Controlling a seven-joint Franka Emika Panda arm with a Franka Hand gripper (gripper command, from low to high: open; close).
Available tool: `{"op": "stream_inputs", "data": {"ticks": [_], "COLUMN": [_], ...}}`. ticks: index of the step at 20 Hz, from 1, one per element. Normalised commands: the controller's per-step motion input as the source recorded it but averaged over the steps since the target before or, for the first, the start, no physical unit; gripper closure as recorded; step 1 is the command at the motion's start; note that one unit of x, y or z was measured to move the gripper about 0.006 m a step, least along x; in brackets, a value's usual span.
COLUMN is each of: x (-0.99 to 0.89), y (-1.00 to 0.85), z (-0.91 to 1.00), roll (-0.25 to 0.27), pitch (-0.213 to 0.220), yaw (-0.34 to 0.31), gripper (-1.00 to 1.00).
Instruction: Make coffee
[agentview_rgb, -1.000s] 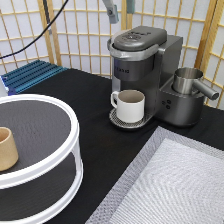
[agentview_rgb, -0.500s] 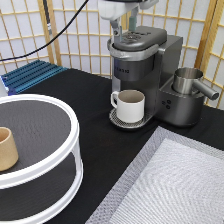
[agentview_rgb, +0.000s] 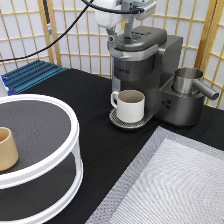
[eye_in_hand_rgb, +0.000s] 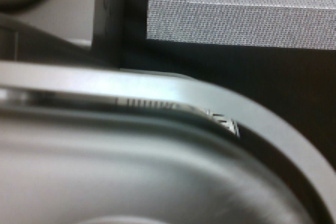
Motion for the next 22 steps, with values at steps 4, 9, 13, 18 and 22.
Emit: {"op": "stream_inputs", "data": {"ticks": [4, 9, 13, 18, 22], "x": [0.54, 0.61, 0.83, 0.70, 0.15], "y": [0.16, 0.04, 0.11, 0.09, -0.05], "z": [0.27, 0.15, 0.55, 0.49, -0.25], "roll": [0.000, 0.000, 0.000, 0.004, 0.024], "pitch": [0.170, 0.157, 0.152, 0.132, 0.113], "yaw": [-0.040, -0.049, -0.035, -0.018, -0.012], "gripper": [-1.00, -1.00, -1.00, -1.00, -1.00]}}
